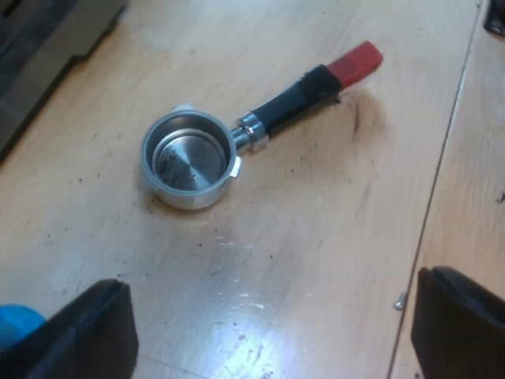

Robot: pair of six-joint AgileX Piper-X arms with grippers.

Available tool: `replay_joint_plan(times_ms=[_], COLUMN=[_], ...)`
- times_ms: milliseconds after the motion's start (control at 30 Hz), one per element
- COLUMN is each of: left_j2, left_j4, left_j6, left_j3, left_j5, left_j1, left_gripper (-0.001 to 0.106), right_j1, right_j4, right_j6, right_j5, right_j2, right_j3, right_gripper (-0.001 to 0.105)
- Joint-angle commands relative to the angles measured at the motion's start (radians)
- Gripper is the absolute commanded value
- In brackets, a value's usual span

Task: Put the handle in the coffee machine

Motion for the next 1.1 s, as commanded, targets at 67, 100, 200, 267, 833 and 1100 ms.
replay_joint_plan(times_ms=[67, 100, 200, 267, 833, 1100], left_j2=[0.049, 0.063, 0.084, 0.084, 0.087, 0.087], left_j4=[-0.05, -0.059, -0.08, -0.086, -0.078, -0.063], left_j6=[-0.001, -0.012, -0.041, -0.046, -0.048, -0.042], left_j3=[-0.01, -0.01, -0.01, -0.01, 0.005, 0.025], left_j5=[-0.025, -0.024, -0.029, -0.041, -0.118, -0.175], left_j1=[-0.055, -0.067, -0.077, -0.077, -0.077, -0.051], left_gripper=[0.073, 0.073, 0.073, 0.073, 0.073, 0.073], right_j1=[0.003, 0.003, 0.003, 0.003, 0.063, 0.203], right_j4=[-0.047, -0.069, -0.136, -0.161, -0.312, -0.33], right_j6=[0.02, 0.022, 0.025, 0.025, 0.023, 0.077], right_j5=[0.008, 0.008, -0.002, -0.021, -0.032, -0.093], right_j2=[0.044, 0.057, 0.092, 0.109, 0.342, 0.403], right_j3=[0.025, 0.041, 0.086, 0.111, 0.182, 0.182], right_gripper=[0.0, 0.0, 0.0, 0.0, 0.0, 0.0])
